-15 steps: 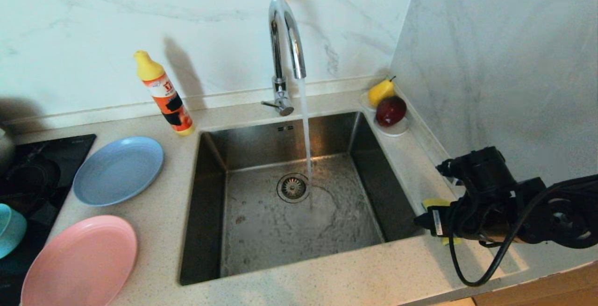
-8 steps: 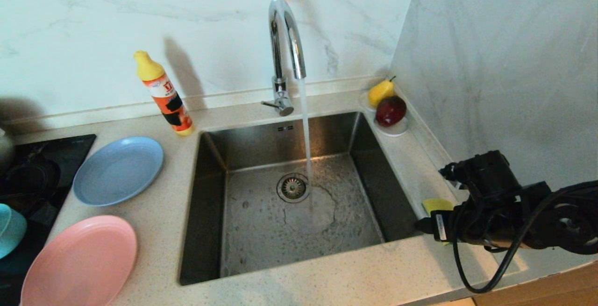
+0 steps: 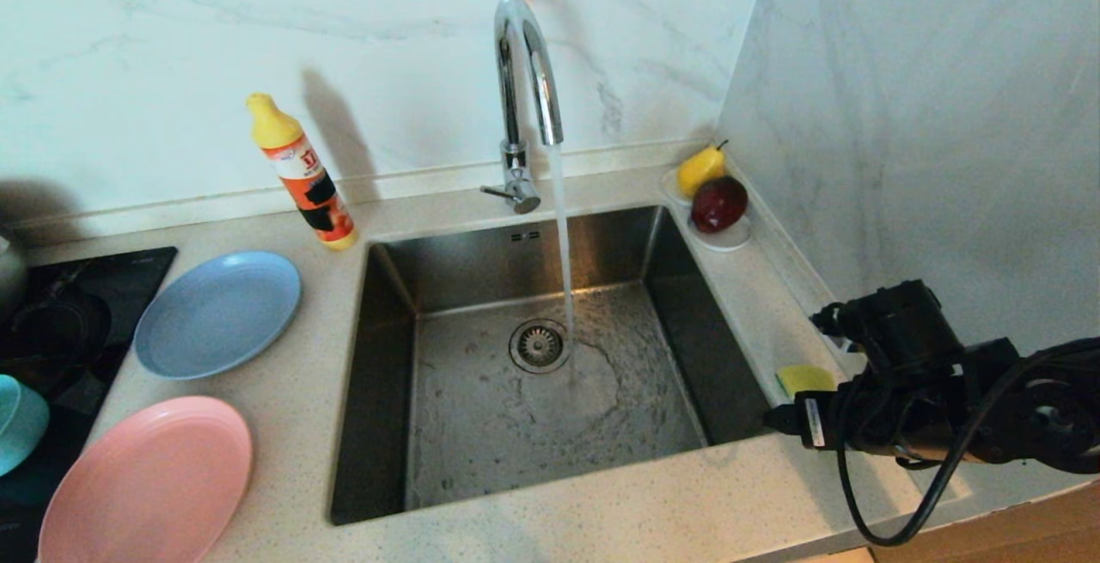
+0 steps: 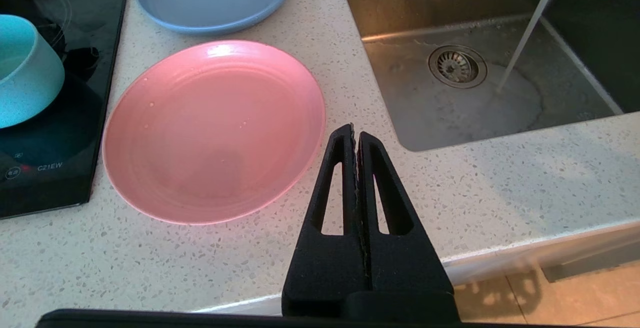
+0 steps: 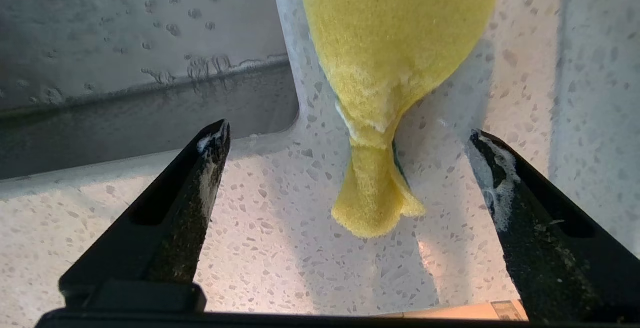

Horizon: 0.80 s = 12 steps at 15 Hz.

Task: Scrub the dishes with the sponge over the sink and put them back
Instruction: Pick up a bowl and the sponge

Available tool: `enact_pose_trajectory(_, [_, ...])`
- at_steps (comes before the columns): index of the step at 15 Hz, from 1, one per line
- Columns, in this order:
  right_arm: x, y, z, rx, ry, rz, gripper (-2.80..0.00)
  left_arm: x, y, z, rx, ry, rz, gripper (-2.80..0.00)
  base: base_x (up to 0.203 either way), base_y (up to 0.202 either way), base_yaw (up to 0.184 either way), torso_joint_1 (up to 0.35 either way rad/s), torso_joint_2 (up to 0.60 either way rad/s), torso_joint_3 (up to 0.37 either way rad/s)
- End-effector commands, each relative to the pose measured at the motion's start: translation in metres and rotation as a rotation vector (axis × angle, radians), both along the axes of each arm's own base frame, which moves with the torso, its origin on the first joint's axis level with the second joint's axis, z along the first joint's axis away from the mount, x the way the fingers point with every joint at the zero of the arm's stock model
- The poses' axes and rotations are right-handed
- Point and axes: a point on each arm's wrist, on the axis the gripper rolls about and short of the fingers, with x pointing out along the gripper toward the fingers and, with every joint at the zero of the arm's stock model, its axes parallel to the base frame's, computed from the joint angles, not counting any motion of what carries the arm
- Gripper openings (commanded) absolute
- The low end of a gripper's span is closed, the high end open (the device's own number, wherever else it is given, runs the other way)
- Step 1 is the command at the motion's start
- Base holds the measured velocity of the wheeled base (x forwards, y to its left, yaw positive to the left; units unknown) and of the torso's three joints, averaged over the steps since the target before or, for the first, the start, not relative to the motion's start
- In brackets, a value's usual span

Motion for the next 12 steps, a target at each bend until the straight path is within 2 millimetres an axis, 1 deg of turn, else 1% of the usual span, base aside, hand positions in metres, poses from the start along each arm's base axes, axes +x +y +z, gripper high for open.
enact_pose_trajectory(1, [0.001, 0.0005, -0.0018, 0.001, 0.005, -0.001, 0.0, 0.0009, 0.0, -0.0033, 0.001, 0.011, 0.0, -2.8, 0.0, 0.0, 0.0, 0.0, 0.0, 0.0])
enact_pose_trajectory(2, [0.0014, 0.0006, -0.0019, 0.0, 0.005, -0.001, 0.0, 0.0009, 0.0, -0.0033, 0.001, 0.011, 0.0, -2.8, 0.0, 0.0, 0.0, 0.0, 0.0, 0.0])
enact_pose_trajectory(3, [0.0014, 0.0006, -0.0019, 0.001, 0.005, -0.001, -2.8, 0.0009, 0.0, -0.0033, 0.001, 0.011, 0.0, -2.8, 0.0, 0.0, 0.0, 0.0, 0.0, 0.0])
enact_pose_trajectory(12, [0.0007, -0.0001, -0.0028, -0.003, 0.008, -0.004, -2.8, 0.0009, 0.0, -0.0033, 0.001, 0.011, 0.0, -2.8, 0.0, 0.0, 0.0, 0.0, 0.0, 0.0])
